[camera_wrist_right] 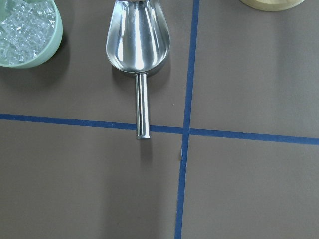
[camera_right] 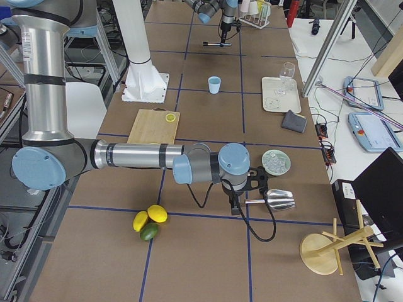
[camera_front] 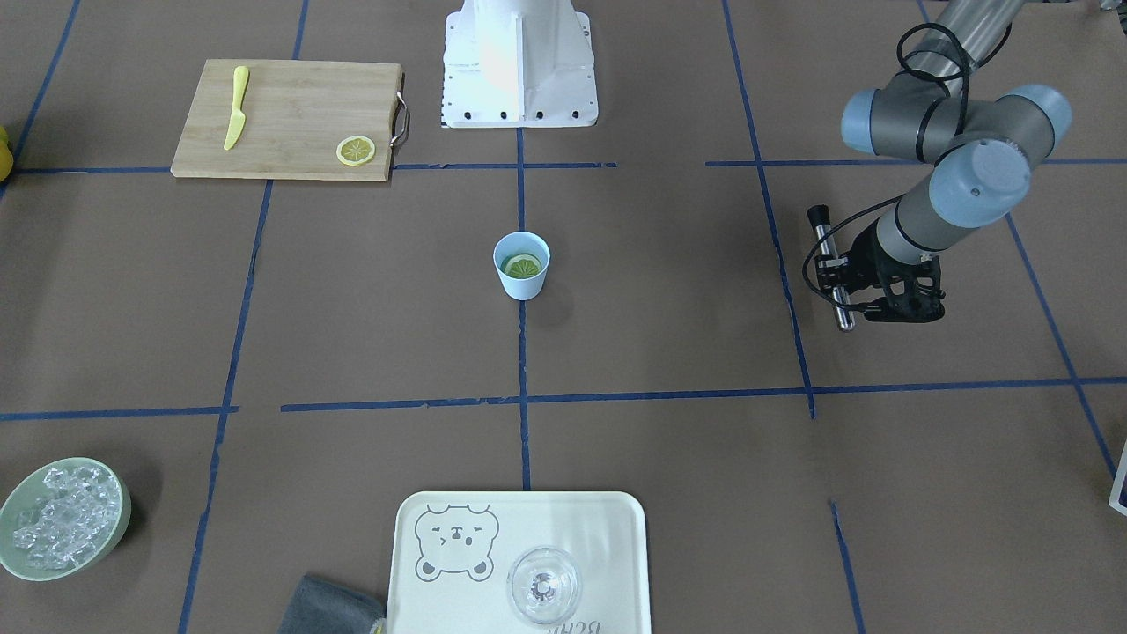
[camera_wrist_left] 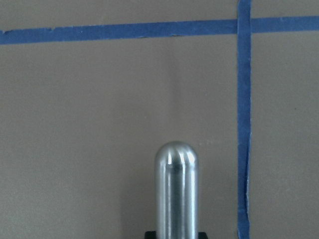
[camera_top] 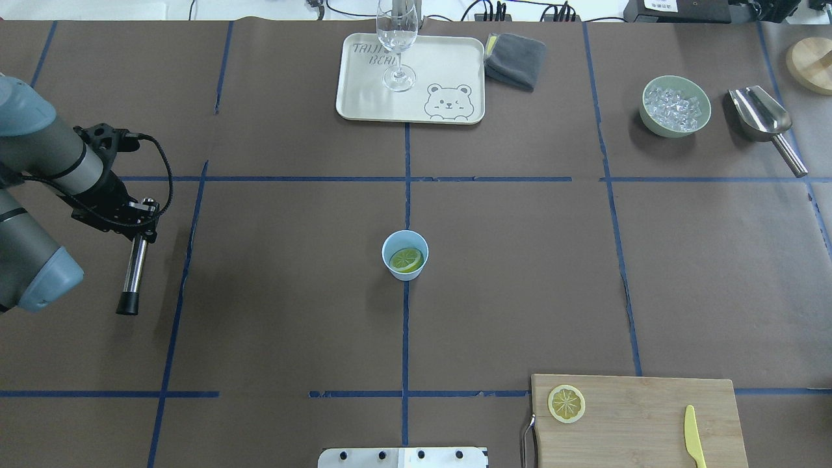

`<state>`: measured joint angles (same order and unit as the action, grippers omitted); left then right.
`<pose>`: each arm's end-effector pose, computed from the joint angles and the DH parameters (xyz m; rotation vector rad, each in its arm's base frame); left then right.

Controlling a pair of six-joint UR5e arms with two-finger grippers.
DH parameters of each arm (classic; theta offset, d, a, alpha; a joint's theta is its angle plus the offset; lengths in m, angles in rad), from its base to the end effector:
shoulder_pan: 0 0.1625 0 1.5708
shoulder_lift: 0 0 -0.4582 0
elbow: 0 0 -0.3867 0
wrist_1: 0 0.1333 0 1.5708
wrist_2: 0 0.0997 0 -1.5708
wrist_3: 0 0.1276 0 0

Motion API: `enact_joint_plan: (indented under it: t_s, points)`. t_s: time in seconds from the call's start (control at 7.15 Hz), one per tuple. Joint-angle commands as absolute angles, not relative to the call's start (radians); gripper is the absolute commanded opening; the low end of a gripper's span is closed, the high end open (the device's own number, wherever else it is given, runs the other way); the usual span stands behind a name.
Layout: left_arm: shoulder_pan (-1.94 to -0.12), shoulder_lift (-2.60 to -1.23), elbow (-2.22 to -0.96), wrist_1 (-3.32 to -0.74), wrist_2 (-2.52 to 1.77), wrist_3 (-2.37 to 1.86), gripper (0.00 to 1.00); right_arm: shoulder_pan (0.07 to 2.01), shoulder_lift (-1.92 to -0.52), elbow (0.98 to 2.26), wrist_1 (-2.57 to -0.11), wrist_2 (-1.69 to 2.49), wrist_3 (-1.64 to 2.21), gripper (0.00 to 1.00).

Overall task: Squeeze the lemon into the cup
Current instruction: 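Open the left gripper to release the rod and withdraw the left arm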

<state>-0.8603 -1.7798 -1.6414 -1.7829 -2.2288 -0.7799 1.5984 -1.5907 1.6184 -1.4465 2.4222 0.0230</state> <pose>0.3509 -0.4926 0.5459 -0.0888 0.7943 0.0961 0.0508 -0.4875 0.6779 0.1446 -0.8492 -0.0173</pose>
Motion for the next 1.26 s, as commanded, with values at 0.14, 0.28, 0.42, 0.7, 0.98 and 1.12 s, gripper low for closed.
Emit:
enact_joint_plan:
  t_s: [0.14,0.28,0.42,0.7,0.98,1.12]
  points:
    - [-0.857,-1.775,-1.617,-1.789,-2.223,-0.778,0.0,1.597,-1.591,1.618,-1.447,2.422,0.023,1.0]
    - [-0.857,-1.778,-1.605,-1.789,-2.223,-0.779,0.0,1.598,-1.591,1.618,-1.447,2.422,0.023,1.0]
    - [-0.856,-1.782,-1.591,-1.789,-2.224,-0.779,0.38,1.598,-1.591,1.618,-1.447,2.422,0.023,1.0]
    - [-0.857,-1.779,-1.598,-1.789,-2.223,-0.779,1.0,1.598,-1.591,1.618,-1.447,2.422,0.023,1.0]
    - [-0.862,-1.772,-1.644,-1.787,-2.223,-0.781,1.0,1.598,-1.591,1.618,-1.447,2.424,0.023,1.0]
    - [-0.868,-1.769,-1.667,-1.786,-2.221,-0.794,1.0,1.598,-1.591,1.621,-1.447,2.424,0.023,1.0]
